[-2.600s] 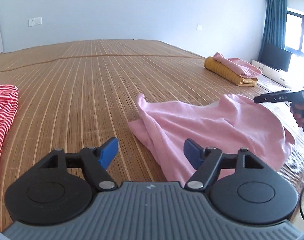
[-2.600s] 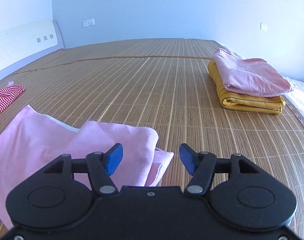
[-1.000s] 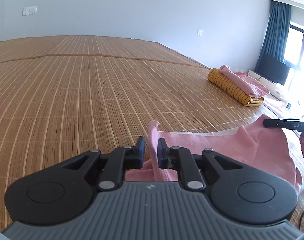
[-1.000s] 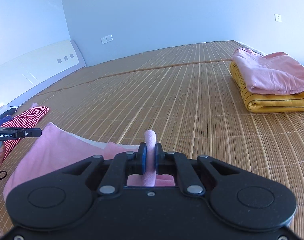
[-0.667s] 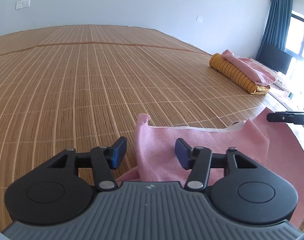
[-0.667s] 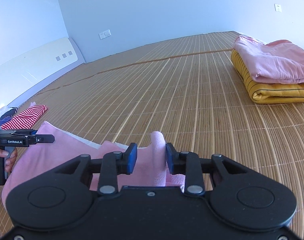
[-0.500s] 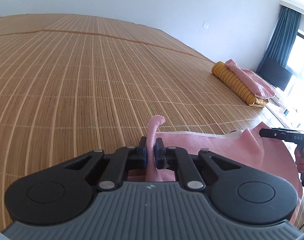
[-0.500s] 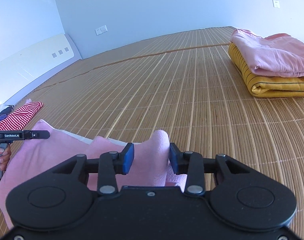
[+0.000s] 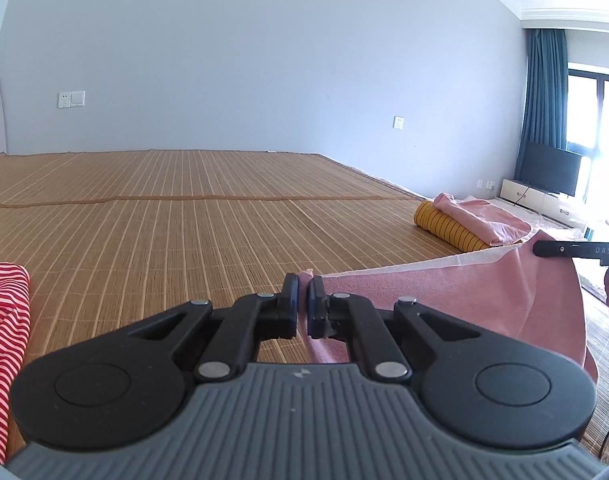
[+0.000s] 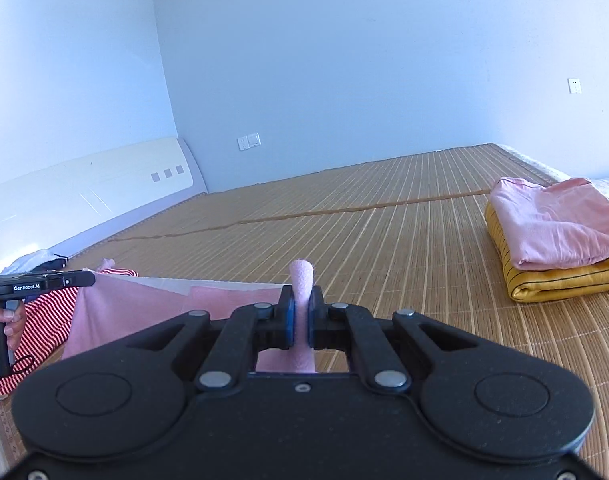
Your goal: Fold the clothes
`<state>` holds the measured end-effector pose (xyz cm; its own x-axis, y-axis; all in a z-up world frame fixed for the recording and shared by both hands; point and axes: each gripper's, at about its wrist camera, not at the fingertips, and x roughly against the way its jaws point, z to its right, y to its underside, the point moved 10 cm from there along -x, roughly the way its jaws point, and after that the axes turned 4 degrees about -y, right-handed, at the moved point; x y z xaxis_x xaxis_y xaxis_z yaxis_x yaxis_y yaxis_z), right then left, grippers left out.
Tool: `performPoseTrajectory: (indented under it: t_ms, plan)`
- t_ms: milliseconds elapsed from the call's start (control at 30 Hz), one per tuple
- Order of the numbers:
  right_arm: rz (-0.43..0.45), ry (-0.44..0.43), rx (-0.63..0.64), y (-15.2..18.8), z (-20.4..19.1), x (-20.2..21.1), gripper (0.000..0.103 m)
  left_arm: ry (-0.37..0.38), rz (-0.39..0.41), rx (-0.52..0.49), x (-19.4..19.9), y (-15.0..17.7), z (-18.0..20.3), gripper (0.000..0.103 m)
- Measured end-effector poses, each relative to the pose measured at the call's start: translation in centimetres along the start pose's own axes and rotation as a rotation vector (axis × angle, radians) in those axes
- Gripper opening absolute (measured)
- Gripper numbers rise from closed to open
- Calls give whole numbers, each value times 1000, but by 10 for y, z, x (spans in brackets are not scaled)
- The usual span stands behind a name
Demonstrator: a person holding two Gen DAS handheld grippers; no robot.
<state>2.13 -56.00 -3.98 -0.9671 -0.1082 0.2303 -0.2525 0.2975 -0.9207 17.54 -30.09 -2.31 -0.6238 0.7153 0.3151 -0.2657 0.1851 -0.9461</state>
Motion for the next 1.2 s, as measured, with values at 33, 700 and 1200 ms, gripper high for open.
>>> performPoseTrajectory:
  t_ms: [33, 700, 1200]
  plan:
    - [-14, 8, -4, 2, 3, -6, 8, -4, 3, 1, 4, -2, -2, 6]
    - [-267, 146, 195, 44, 12, -51, 57, 56, -237, 16, -42, 57, 38, 11]
    - [-471, 85, 370, 94, -21, -65, 55, 110, -363, -286, -11, 121, 82, 44]
